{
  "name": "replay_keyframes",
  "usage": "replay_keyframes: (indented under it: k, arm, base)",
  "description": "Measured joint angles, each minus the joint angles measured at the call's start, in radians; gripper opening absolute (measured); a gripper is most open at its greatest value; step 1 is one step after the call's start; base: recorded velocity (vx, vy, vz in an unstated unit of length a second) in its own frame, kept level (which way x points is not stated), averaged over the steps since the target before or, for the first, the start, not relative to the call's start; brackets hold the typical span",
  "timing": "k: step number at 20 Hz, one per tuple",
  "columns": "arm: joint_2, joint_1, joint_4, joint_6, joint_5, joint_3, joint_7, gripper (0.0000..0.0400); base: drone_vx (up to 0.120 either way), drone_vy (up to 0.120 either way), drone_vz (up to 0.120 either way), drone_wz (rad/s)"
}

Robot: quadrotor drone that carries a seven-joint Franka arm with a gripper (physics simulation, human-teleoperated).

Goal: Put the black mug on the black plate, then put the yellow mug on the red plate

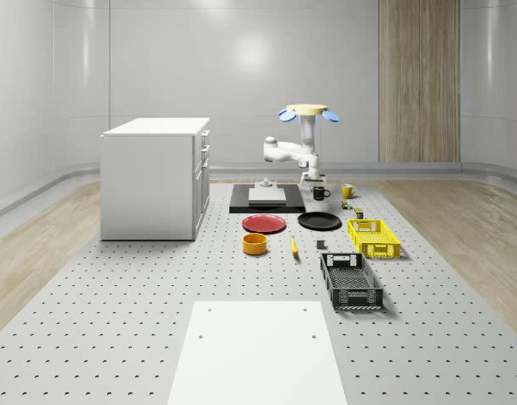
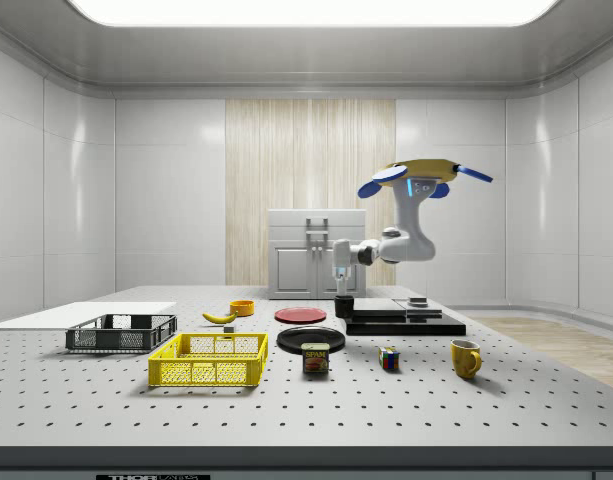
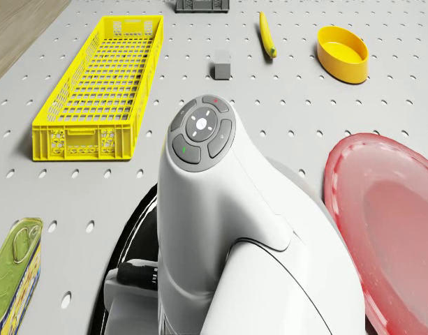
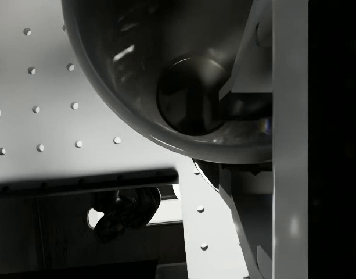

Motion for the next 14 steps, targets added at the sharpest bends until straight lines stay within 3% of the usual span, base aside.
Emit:
replay_keyframes:
  k: [5,7,14]
  arm:
    - [-0.015,-0.041,-0.005,0.013,0.001,-0.001,0.055,0.0106]
    - [-0.012,-0.016,-0.001,0.013,0.003,-0.002,0.006,0.0119]
    - [-0.001,0.036,0.01,0.01,0.008,-0.002,-0.141,0.0111]
  base:
    - [0.12,0.0,0.0,0.0]
    - [0.12,0.0,0.0,0.0]
    - [0.12,-0.006,0.0,0.0]
